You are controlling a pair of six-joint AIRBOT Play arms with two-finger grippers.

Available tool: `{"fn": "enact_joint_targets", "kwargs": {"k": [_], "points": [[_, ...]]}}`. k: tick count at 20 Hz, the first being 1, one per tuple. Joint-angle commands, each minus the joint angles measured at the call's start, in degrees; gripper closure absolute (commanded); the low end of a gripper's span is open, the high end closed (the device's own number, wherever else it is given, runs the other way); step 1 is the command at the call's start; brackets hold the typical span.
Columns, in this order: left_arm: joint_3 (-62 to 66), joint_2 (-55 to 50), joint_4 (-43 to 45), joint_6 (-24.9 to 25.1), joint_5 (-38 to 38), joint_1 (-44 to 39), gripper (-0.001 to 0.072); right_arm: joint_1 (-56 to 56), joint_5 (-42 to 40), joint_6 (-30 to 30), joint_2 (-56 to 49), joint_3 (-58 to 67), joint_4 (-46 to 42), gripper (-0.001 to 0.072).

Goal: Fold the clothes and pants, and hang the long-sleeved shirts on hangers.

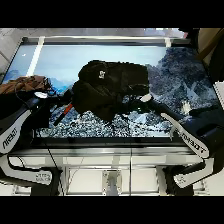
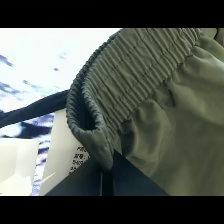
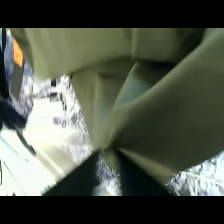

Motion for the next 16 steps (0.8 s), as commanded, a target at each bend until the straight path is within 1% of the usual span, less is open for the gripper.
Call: {"fn": "enact_joint_targets", "kwargs": {"k": [1,2,3,4,5,6,8,10,11,12,13,14,15,16], "points": [[0.07,0.04,-0.02,0.0,-0.07,0.22,0.068,-2.21,5.9,5.03,2.58,0.37,-9.57,0.0281],[0.07,0.04,-0.02,0.0,-0.07,0.22,0.068,-3.19,6.91,6.73,3.52,0.35,-12.72,0.0273],[0.07,0.04,-0.02,0.02,-0.11,0.22,0.068,-3.78,7.23,8.94,3.69,0.33,-15.45,0.0244],[0.07,0.04,-0.04,0.0,-0.26,0.22,0.068,-3.89,6.38,11.76,3.17,0.15,-17.51,0.0179],[0.07,0.04,-0.02,0.0,-0.28,0.22,0.068,-3.76,4.46,13.14,2.29,-0.15,-17.05,0.0112],[0.07,0.04,-0.04,0.0,-0.28,0.22,0.068,-3.52,3.23,13.05,0.98,-0.15,-14.8,0.0088],[0.07,0.04,-0.02,0.0,-0.26,0.22,0.068,-3.1,1.44,9.53,-1.7,-0.04,-8.55,0.0088],[0.07,0.04,-0.02,0.0,-0.26,0.22,0.068,-2.58,-0.02,4.76,-3.74,0.02,-1.77,0.0088],[0.07,0.04,-0.02,0.0,-0.26,0.22,0.068,-2.27,-0.85,2.93,-4.31,0.04,0.68,0.009],[0.07,0.04,-0.02,0.0,-0.26,0.22,0.068,-1.97,-1.77,2.34,-4.42,0.02,1.64,0.0092],[0.07,0.04,-0.04,0.0,-0.26,0.22,0.068,-1.55,-2.49,2.16,-4.42,0.04,1.92,0.0106],[0.07,0.04,-0.04,0.0,-0.24,0.22,0.068,-1.18,-2.78,2.14,-4.42,0.02,2.16,0.0159],[0.07,0.04,-0.04,0.0,-0.26,0.22,0.068,-0.7,-3.23,1.97,-4.42,0.02,2.43,0.0169],[0.07,0.04,-0.04,0.0,-0.26,0.22,0.068,-0.39,-3.67,1.86,-4.42,0.04,2.45,0.0212]]}}
